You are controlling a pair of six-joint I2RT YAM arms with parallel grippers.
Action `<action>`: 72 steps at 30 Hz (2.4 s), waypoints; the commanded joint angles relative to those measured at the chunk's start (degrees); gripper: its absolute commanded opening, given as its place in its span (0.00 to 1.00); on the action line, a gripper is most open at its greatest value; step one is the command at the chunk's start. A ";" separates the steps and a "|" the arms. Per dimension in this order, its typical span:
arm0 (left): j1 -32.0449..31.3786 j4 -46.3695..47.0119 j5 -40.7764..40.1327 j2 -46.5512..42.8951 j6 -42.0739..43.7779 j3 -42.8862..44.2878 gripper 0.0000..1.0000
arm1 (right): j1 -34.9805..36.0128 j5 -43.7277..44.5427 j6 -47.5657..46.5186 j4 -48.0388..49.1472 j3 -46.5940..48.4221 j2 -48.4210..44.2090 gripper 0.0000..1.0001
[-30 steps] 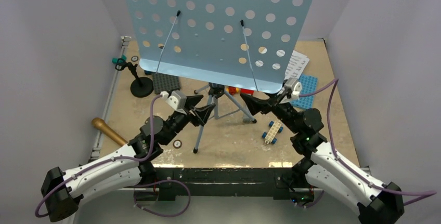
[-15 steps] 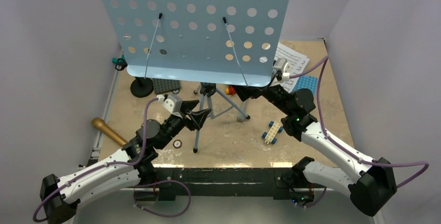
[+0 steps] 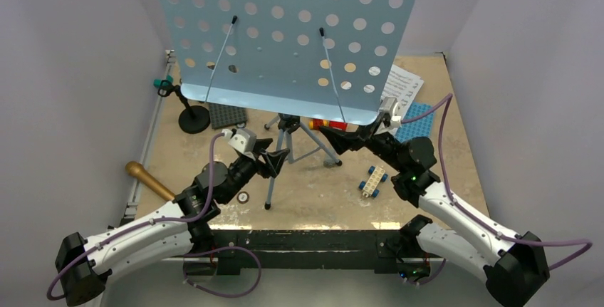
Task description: Pack up the instrument practice props
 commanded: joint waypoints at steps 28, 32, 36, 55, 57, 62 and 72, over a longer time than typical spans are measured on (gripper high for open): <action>-0.50 0.33 1.95 -0.10 0.82 1.15 0.65 | -10.42 -29.65 19.11 18.99 16.36 24.26 0.73; -0.50 0.51 2.67 1.09 0.75 1.47 0.65 | -10.26 -31.99 17.80 19.00 18.82 27.18 0.71; -0.58 0.21 3.67 2.23 0.82 2.21 0.64 | -10.26 -37.49 22.37 23.32 22.81 32.69 0.70; -0.93 -2.93 3.12 -0.73 0.06 1.08 0.64 | -5.21 -41.98 15.40 10.17 36.43 38.50 0.70; -1.02 -3.16 2.95 -0.84 0.03 1.07 0.64 | -4.42 -41.93 13.30 7.48 37.46 38.71 0.70; -1.11 -4.21 2.05 -1.09 -0.03 1.08 0.64 | -2.59 -41.63 11.23 2.40 39.85 40.18 0.66; -1.36 -6.66 -0.42 -4.36 -1.56 -0.33 0.63 | -0.60 -40.25 17.64 4.86 41.59 43.37 0.39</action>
